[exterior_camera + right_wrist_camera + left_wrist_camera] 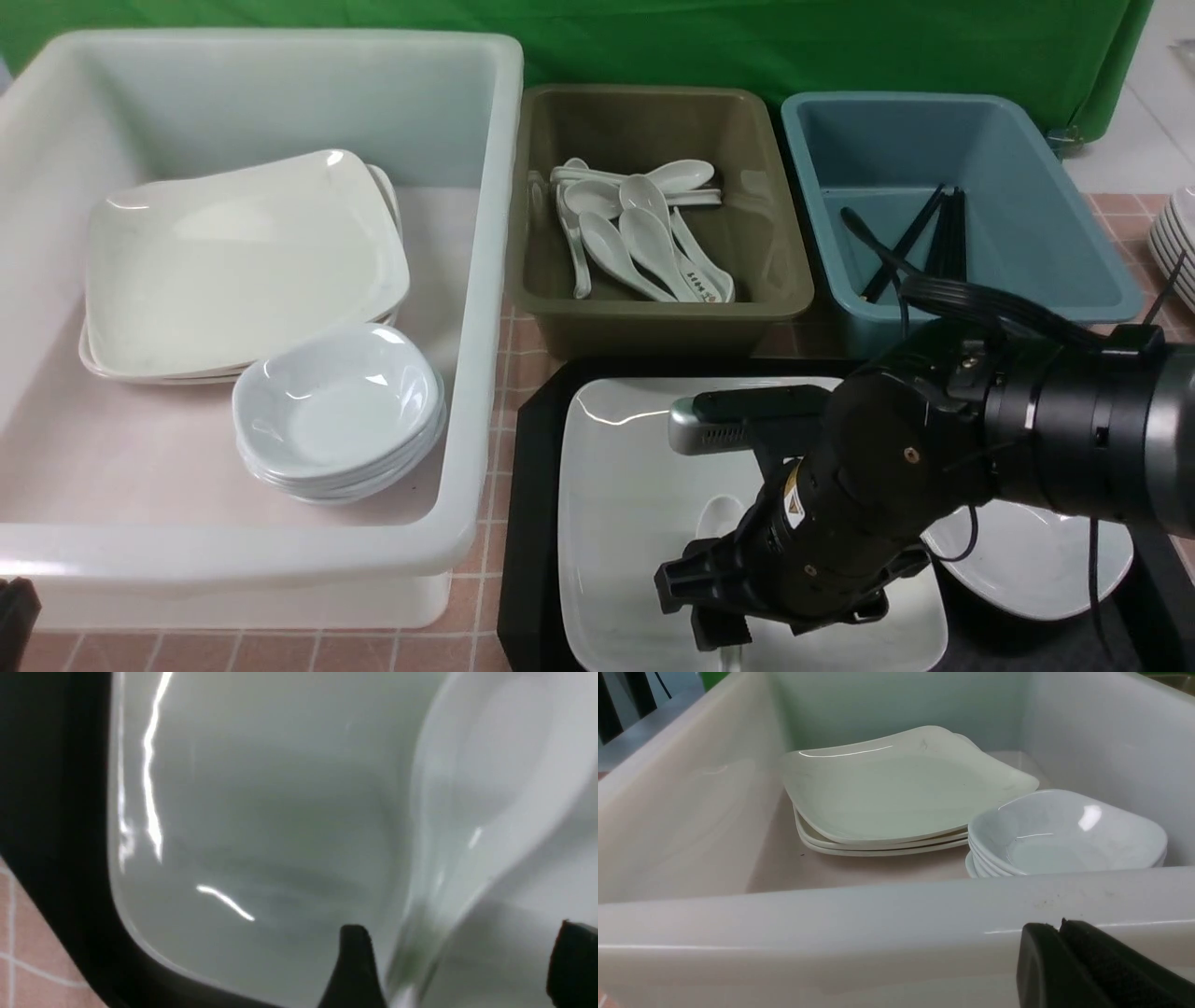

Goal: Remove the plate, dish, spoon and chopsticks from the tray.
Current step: Use the right arm to grab a soup spoon from the plate, then use the right arm to put the soup spoon into the small storage box in the middle

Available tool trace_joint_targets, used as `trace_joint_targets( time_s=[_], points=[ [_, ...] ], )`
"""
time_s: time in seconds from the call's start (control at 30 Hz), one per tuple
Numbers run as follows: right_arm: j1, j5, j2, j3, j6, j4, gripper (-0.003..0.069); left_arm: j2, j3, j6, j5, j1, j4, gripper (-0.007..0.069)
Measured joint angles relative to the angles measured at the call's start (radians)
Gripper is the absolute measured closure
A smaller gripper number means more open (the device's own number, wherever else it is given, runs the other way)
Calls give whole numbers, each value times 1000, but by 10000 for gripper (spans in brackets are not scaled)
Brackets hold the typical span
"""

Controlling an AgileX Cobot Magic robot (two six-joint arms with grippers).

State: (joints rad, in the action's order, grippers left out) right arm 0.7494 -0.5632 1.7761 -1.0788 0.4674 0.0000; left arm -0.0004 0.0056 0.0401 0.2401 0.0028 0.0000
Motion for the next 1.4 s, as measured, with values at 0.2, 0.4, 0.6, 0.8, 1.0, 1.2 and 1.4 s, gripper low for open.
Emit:
trace_joint_targets(
  time_s=[0.2, 0.4, 0.6, 0.8, 1.0, 1.2, 1.4],
  points=[
    [0, 34, 40, -1, 0, 0, 92, 0, 0, 0, 0, 0, 0, 603],
    [0, 22, 47, -1, -1, 0, 308, 0, 0, 0, 0, 0, 0, 603],
    [0, -2, 8, -11, -3, 0, 570, 0, 0, 0, 0, 0, 0, 603],
    [-21, -12, -79, -93, -39, 0, 589, 0, 0, 0, 0, 0, 0, 603],
    [-135, 14, -88, -302, -101, 0, 589, 0, 0, 0, 0, 0, 0, 603],
    [-222, 199, 12, -469, -156, 0, 589, 0, 0, 0, 0, 0, 0, 603],
    [-261, 542, 213, -578, -175, 0, 510, 0, 0, 0, 0, 0, 0, 603]
  ],
)
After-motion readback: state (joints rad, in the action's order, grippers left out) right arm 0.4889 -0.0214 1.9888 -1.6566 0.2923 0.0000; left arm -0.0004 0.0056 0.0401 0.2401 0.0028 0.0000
